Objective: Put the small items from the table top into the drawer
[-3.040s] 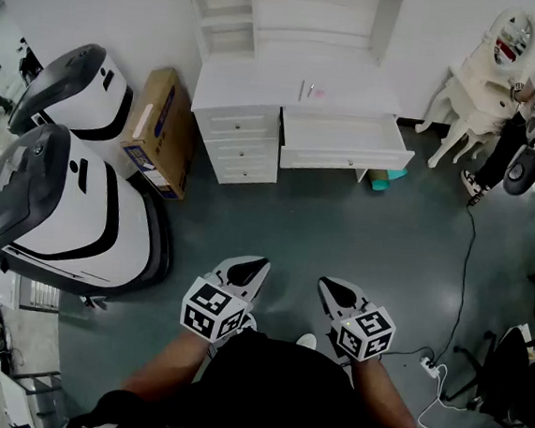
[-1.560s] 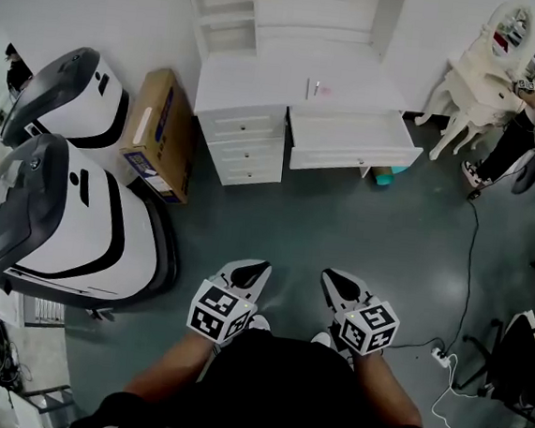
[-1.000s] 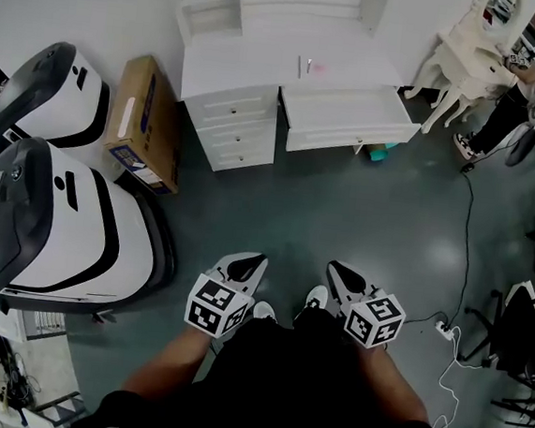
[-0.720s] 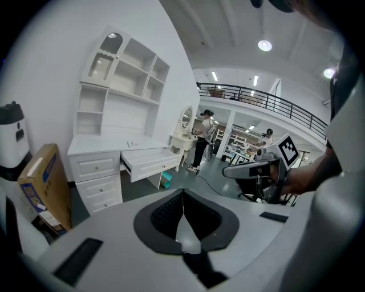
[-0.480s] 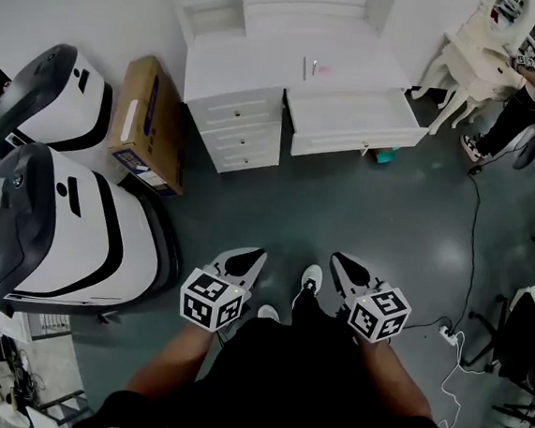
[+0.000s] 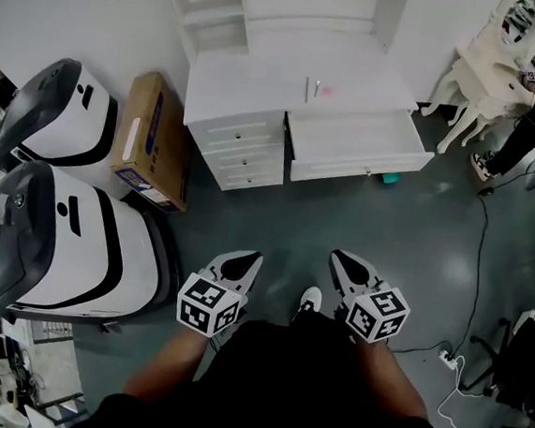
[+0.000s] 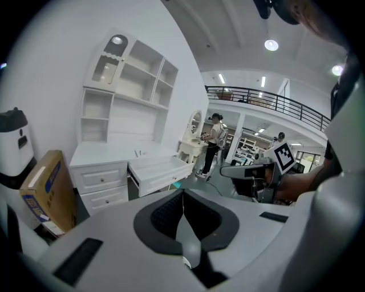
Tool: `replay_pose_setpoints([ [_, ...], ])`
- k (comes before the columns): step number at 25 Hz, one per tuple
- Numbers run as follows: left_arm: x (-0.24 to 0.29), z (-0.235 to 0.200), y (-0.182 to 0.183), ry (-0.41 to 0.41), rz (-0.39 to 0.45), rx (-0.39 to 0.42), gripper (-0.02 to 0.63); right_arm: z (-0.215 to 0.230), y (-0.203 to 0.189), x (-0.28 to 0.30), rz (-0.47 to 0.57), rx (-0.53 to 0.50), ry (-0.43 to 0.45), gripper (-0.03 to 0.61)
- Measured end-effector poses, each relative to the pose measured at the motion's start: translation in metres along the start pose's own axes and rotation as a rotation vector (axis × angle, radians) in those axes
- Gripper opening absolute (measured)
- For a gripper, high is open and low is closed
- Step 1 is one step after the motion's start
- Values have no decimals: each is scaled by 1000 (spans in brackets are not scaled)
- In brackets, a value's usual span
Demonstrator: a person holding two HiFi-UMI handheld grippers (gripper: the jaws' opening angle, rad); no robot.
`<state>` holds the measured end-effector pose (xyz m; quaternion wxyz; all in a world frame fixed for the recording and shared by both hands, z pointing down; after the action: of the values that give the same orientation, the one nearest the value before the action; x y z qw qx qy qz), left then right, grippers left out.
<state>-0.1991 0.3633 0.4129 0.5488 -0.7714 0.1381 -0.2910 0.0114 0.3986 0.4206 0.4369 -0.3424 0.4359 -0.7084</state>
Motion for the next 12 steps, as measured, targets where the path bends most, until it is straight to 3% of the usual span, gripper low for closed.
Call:
replay_pose_setpoints([
  [7, 52, -9, 33, 48, 34, -34, 11, 48, 32, 31, -15, -24, 54, 29],
  [12, 88, -6, 41, 69, 27, -6, 11, 79, 38, 40, -39, -60, 84, 29],
])
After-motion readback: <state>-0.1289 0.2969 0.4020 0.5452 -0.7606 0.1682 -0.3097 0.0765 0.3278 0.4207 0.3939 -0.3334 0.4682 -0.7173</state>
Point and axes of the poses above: the fingertips, and each gripper's own axes: x forward along the fingers, z to its right, y out of its top, the point moved 5 cm from there along -x, backward along the fingers, and after that the axes turned 12 degrees about z, right-handed, at the moved point
